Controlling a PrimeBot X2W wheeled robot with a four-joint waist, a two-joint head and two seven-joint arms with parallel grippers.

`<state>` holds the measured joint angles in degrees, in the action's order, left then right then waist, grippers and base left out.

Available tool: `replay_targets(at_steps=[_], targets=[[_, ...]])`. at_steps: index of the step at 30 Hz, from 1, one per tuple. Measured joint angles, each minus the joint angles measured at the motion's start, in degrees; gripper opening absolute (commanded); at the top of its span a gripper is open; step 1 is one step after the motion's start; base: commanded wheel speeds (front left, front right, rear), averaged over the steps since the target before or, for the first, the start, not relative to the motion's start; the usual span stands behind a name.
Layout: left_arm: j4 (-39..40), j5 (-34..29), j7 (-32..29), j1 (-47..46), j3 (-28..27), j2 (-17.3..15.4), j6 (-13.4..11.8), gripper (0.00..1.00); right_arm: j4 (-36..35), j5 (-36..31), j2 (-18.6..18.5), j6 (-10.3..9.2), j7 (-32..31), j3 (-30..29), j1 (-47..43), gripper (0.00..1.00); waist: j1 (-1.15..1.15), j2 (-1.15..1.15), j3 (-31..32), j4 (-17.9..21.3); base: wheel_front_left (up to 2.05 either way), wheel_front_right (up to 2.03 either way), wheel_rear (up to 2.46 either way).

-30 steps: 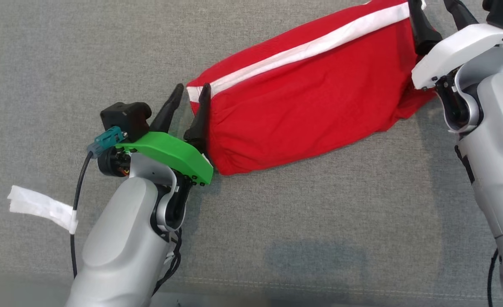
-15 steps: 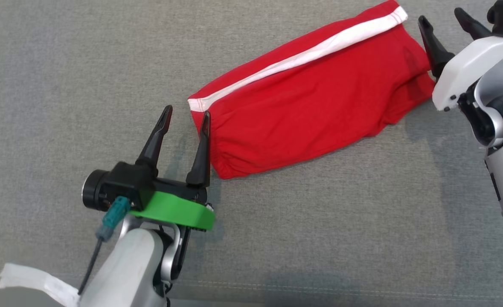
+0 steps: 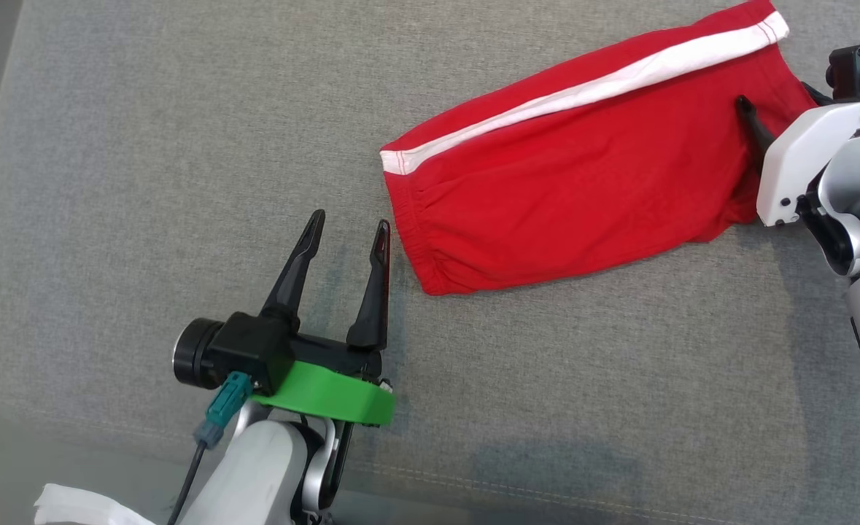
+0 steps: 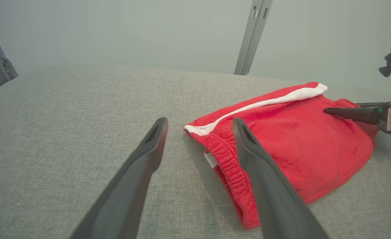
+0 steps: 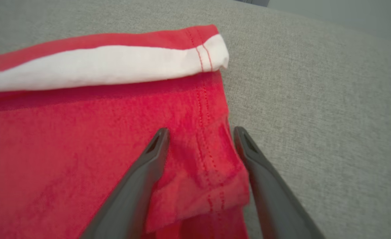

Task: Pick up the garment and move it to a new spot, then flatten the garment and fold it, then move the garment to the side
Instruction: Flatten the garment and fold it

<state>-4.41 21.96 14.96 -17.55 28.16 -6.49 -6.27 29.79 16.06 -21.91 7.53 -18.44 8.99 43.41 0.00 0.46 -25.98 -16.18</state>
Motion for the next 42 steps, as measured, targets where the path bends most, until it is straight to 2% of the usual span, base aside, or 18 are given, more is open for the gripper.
replay_targets(at_steps=[5,6,7,8,9,16,20,26,29,33,38,42], targets=[[-0.7,-0.9,0.0,0.8,-1.5,0.9,1.1,1.0,1.4,0.4,-0.4,-0.04,-1.9,1.5,0.4,1.0,0.0,0.0,0.4,-0.4,0.0,0.0,0.0],[-0.9,-1.0,0.0,0.9,-1.8,1.0,1.2,1.0,1.6,0.9,-0.5,-0.04,-2.3,1.8,0.4,0.84,0.0,0.0,0.5,-0.3,0.0,0.0,0.0],[-1.0,-1.1,0.0,0.9,-2.1,1.2,1.4,1.0,1.7,1.5,-0.5,-0.04,-2.7,2.1,0.5,0.43,0.0,0.0,0.6,-0.2,0.0,0.0,0.0],[-1.3,-1.2,0.0,1.0,-2.4,1.3,1.7,1.0,1.8,2.1,-0.5,-0.04,-3.0,2.4,0.7,0.12,0.0,0.0,0.6,-0.2,0.0,0.0,0.0],[-1.5,-1.4,0.0,1.1,-2.7,1.5,1.8,1.0,1.8,2.8,-0.5,-0.05,-3.4,2.8,0.8,0.0,0.0,0.0,0.7,-0.1,0.0,0.0,0.0],[-2.7,-1.9,0.0,2.4,-6.0,1.8,2.7,1.0,1.4,9.1,1.6,-0.04,-2.6,3.2,0.7,0.0,0.0,0.0,1.6,1.6,0.0,0.0,0.0],[-3.7,-2.2,0.0,5.0,-8.1,0.6,3.2,1.0,-0.9,11.6,3.1,-0.04,-1.5,4.6,-0.2,0.0,0.0,0.0,2.7,4.0,0.0,0.0,0.0],[-3.8,-2.9,0.1,8.7,-10.0,-0.4,3.3,1.0,-3.7,15.9,1.5,-0.04,-1.6,3.0,-4.8,0.0,0.0,0.0,5.3,8.3,0.0,0.0,0.0],[-3.9,-2.9,0.1,9.9,-10.4,-0.7,3.3,1.0,-3.9,17.2,0.2,-0.04,-1.7,0.2,-7.8,0.0,0.0,0.0,6.6,10.3,0.0,0.0,0.0],[-4.0,-3.2,0.1,11.1,-10.6,-1.1,3.3,1.0,-2.9,17.7,-0.3,-0.04,-1.6,-3.0,-12.3,0.0,0.0,0.0,8.4,12.1,0.0,0.0,0.0],[-4.1,-3.4,0.1,12.5,-10.5,-1.3,3.3,1.0,-1.8,16.0,-0.5,-0.04,1.5,-7.1,-14.0,0.0,0.0,0.0,9.7,13.1,0.0,0.0,0.0],[-4.3,-3.3,0.1,13.8,-10.4,-1.1,3.2,1.0,-4.5,14.3,-0.7,-0.04,2.9,-7.8,-14.1,0.0,0.0,0.0,10.3,12.7,0.0,0.0,0.0]])
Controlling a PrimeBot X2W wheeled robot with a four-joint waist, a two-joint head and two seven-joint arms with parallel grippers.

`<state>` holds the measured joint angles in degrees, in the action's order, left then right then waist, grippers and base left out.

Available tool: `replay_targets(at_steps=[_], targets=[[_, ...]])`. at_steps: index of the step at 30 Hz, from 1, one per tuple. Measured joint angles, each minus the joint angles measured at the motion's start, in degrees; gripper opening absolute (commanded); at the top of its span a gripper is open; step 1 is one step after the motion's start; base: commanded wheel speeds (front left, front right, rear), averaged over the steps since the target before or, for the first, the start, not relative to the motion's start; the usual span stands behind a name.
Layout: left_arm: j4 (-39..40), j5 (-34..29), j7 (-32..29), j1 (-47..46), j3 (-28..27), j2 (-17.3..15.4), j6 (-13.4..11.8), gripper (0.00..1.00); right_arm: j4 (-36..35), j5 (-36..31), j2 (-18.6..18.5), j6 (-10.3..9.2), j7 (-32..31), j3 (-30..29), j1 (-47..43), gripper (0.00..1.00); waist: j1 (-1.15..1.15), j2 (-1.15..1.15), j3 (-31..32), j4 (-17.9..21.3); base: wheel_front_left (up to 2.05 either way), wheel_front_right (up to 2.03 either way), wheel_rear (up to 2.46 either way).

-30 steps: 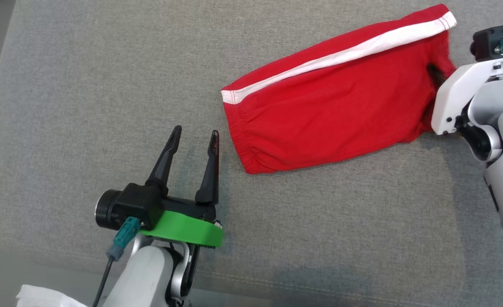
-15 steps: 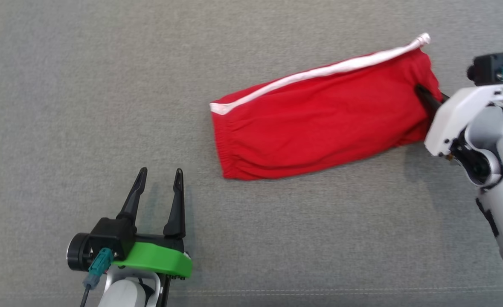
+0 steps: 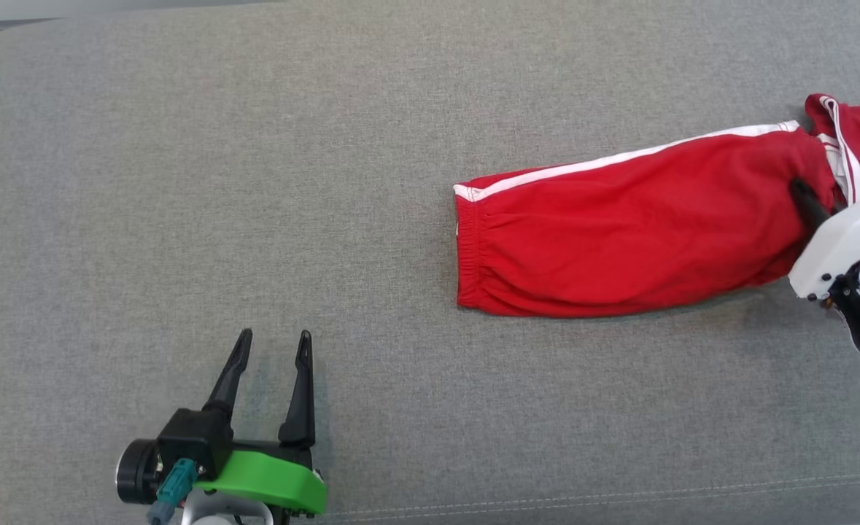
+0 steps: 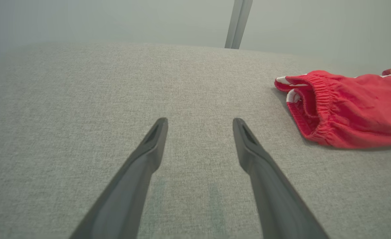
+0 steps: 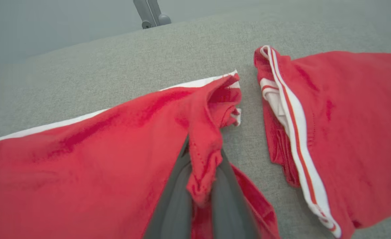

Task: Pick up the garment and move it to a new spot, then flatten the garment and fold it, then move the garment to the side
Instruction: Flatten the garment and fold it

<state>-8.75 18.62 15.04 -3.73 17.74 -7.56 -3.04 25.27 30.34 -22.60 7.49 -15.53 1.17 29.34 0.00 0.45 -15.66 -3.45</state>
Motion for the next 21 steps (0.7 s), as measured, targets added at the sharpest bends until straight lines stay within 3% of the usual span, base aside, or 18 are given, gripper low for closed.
replay_targets(at_steps=[7,12,16,21], targets=[[-0.5,0.4,0.0,1.7,-0.1,1.4,0.0,1.0,-13.0,-1.7,2.9,0.0,-3.7,8.4,-0.9,0.0,0.0,0.0,1.9,-1.2,0.0,0.0,0.0],[-0.8,0.5,0.0,1.7,0.1,2.2,0.5,1.0,-17.2,-1.9,6.0,0.0,-7.0,15.2,-0.9,0.0,0.0,0.0,2.5,-2.5,0.0,0.0,0.0],[-1.3,0.5,0.0,1.6,-0.1,2.7,1.0,1.0,-17.0,-2.5,8.7,0.0,-8.9,19.7,-1.8,0.0,0.0,0.0,2.6,-4.2,0.0,0.0,0.0],[-1.9,0.5,0.0,1.6,-1.0,3.2,1.5,1.0,-13.0,-4.6,10.7,0.0,-8.6,20.4,-2.0,0.0,0.0,0.0,2.2,-6.3,0.0,0.0,0.0]])
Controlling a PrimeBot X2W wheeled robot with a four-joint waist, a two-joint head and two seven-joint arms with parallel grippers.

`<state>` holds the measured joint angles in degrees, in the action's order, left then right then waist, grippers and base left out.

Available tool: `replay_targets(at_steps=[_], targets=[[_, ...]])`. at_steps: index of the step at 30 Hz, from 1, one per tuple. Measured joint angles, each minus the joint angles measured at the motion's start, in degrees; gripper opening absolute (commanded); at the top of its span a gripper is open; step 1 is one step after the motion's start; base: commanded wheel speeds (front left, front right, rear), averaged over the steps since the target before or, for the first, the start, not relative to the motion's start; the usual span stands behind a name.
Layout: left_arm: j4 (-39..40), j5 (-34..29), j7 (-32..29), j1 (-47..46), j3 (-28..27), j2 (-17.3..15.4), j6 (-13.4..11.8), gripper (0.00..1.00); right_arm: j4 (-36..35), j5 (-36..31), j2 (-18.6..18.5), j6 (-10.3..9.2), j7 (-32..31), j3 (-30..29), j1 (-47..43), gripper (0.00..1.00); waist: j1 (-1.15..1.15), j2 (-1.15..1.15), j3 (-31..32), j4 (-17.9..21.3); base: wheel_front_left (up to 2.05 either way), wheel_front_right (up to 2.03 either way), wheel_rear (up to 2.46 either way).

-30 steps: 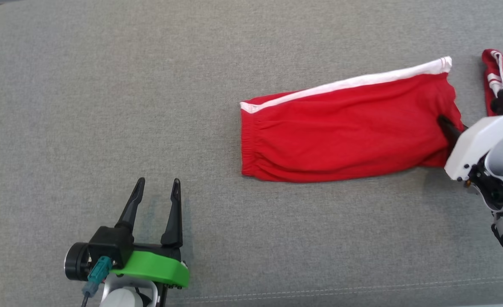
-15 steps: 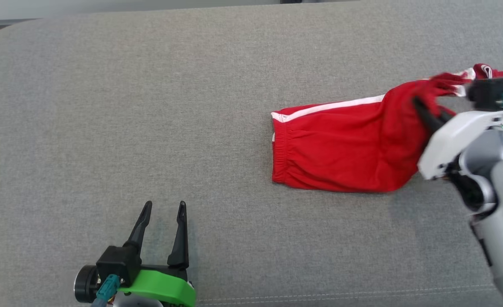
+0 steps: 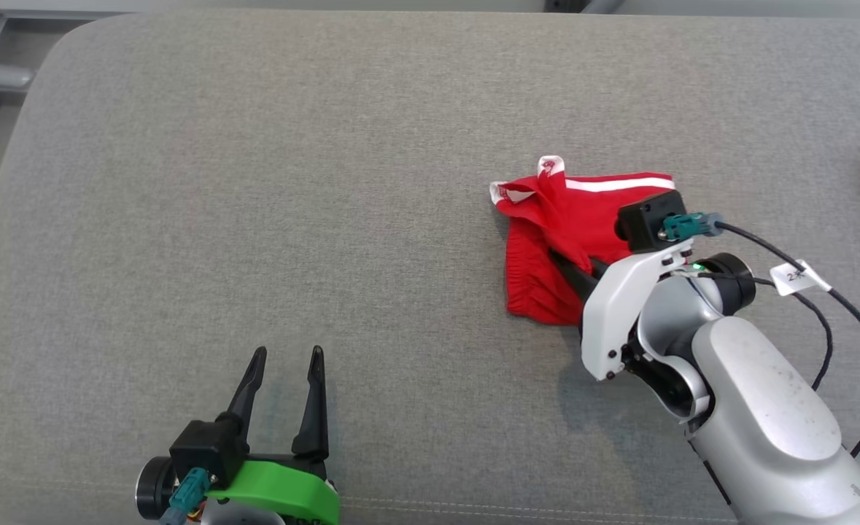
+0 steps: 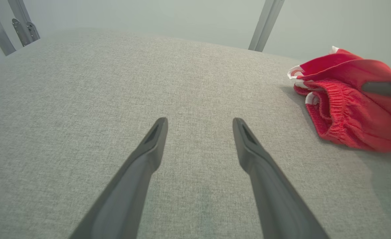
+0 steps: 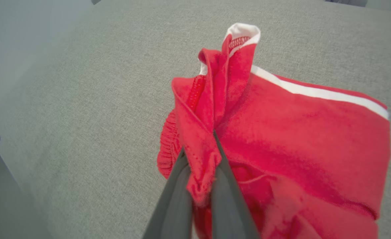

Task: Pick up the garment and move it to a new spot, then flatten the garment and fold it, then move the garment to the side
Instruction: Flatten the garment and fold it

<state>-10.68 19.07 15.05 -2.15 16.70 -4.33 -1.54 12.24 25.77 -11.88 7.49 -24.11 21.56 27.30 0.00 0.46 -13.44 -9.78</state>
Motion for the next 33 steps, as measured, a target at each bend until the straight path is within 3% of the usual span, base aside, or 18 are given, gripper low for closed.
replay_targets(at_steps=[6,7,8,9,19,22,23,31,32,33], targets=[[-0.7,-0.1,0.0,0.0,-0.7,0.5,0.6,1.0,4.2,-2.2,2.2,-0.01,1.3,0.6,0.1,0.0,0.0,0.0,-0.4,-1.9,0.0,0.0,0.0],[-0.8,-0.2,0.0,0.0,-0.8,0.6,0.6,1.0,4.4,-2.3,2.4,-0.01,1.6,0.8,0.1,0.4,0.0,0.0,-0.4,-2.0,0.0,0.0,0.0],[-0.8,-0.2,0.0,0.0,-1.1,0.7,0.6,1.0,4.4,-2.4,2.6,0.0,2.1,1.0,0.1,0.4,0.0,0.0,-0.4,-2.0,0.0,0.0,0.0],[-0.8,-0.2,0.0,0.1,-1.3,0.8,0.7,1.0,4.3,-2.7,2.8,0.0,2.7,1.0,0.2,1.0,0.0,0.0,-0.3,-1.9,0.0,0.0,0.0],[-0.4,-1.5,0.0,4.3,-5.4,0.6,1.0,1.0,-7.5,-3.1,2.0,0.0,8.0,-4.5,-7.1,1.0,0.0,0.0,3.5,0.8,0.0,0.0,0.0],[-0.2,-1.7,0.0,6.5,-6.5,0.4,1.0,1.0,-11.9,-4.5,0.4,0.0,9.7,-9.2,-11.3,1.0,0.0,0.0,5.3,1.9,0.0,0.0,0.0],[0.3,-2.0,0.0,7.7,-7.2,0.3,1.0,1.0,-13.7,-4.9,0.5,0.0,11.1,-13.3,-14.3,1.0,0.0,0.0,6.4,2.8,0.0,0.0,0.0],[2.2,-3.2,0.0,10.4,-8.9,0.5,1.0,1.0,-13.7,-9.5,2.5,-0.01,17.8,-24.0,-22.6,1.0,0.0,0.0,9.8,6.1,0.0,0.0,0.0],[2.2,-3.6,0.0,10.4,-9.0,0.5,1.1,1.0,-12.9,-10.5,2.5,0.0,18.9,-24.4,-23.1,0.9,0.0,0.0,10.0,6.4,0.0,0.0,0.0],[2.2,-3.7,0.0,10.4,-9.2,0.5,1.3,1.0,-11.9,-11.2,2.7,0.0,20.0,-24.8,-23.6,0.71,0.0,0.0,10.2,6.7,0.0,0.0,0.0]])
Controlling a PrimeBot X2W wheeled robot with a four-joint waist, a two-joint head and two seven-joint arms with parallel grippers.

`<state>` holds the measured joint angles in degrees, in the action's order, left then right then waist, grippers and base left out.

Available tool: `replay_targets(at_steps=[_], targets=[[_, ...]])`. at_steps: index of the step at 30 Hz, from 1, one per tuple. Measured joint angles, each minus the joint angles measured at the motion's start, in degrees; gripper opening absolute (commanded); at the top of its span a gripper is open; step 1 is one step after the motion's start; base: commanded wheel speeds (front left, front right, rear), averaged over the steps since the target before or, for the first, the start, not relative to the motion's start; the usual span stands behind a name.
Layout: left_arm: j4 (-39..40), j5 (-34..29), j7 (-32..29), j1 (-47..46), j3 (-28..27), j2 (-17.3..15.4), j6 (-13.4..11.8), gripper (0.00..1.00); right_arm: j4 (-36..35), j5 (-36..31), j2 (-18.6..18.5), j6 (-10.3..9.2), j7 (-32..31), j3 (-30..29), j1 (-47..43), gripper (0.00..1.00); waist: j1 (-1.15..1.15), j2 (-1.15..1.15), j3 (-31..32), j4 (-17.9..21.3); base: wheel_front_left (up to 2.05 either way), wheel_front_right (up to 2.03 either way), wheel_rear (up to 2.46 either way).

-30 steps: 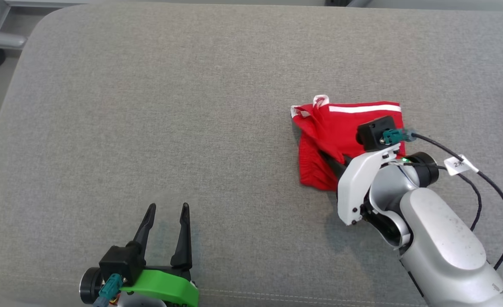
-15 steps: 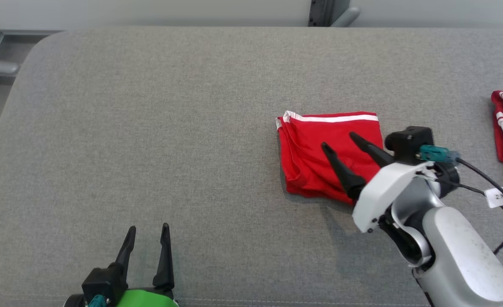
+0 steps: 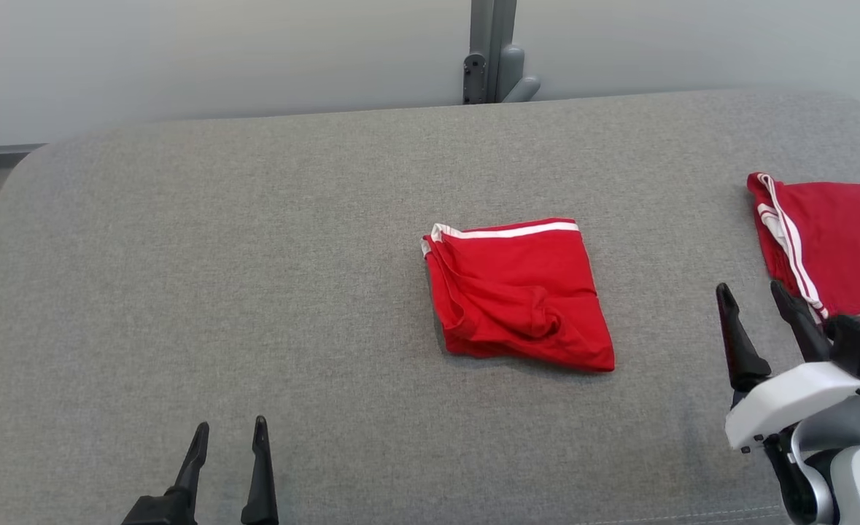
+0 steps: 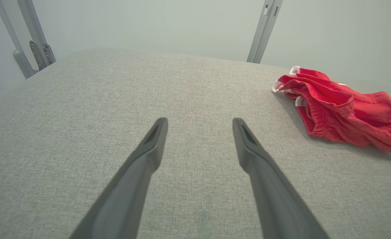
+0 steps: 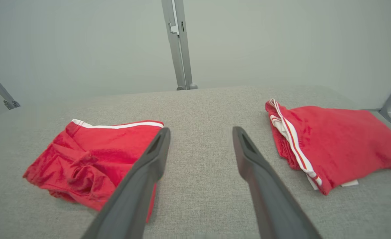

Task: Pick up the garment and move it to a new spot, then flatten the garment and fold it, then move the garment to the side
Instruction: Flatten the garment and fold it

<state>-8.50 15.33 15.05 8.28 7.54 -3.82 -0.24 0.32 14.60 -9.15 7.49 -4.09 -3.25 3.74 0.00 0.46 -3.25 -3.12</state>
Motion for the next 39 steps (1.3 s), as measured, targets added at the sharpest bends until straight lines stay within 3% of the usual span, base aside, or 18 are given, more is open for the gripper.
replay_targets(at_steps=[3,4,13,29,39], targets=[[0.1,-0.5,0.0,0.0,-0.2,0.2,0.3,1.0,3.5,-0.8,0.8,0.0,3.1,-0.9,-0.8,0.09,0.0,0.0,0.5,0.0,0.0,0.0,0.0],[0.2,-0.7,0.0,0.0,-0.3,0.3,0.3,1.0,4.6,-0.9,0.9,0.0,3.9,-1.1,-0.9,0.0,0.0,0.0,0.5,-0.1,0.0,0.0,0.0],[1.4,-1.4,0.0,-0.1,-1.0,0.6,1.0,1.0,11.5,-1.7,1.0,0.0,10.1,1.3,3.7,0.0,0.0,0.0,-1.0,-2.4,0.0,0.0,0.0],[0.9,-1.4,0.0,-4.2,0.4,0.9,2.1,1.0,36.9,-5.5,2.7,0.0,15.1,17.6,20.7,0.0,0.0,0.0,-6.8,-6.1,0.0,0.0,0.0],[0.5,-0.8,0.0,-4.2,1.3,0.9,1.7,1.0,43.6,-3.5,5.2,0.0,18.1,28.2,22.9,0.0,0.0,0.0,-5.8,-8.3,0.0,0.0,0.0]])
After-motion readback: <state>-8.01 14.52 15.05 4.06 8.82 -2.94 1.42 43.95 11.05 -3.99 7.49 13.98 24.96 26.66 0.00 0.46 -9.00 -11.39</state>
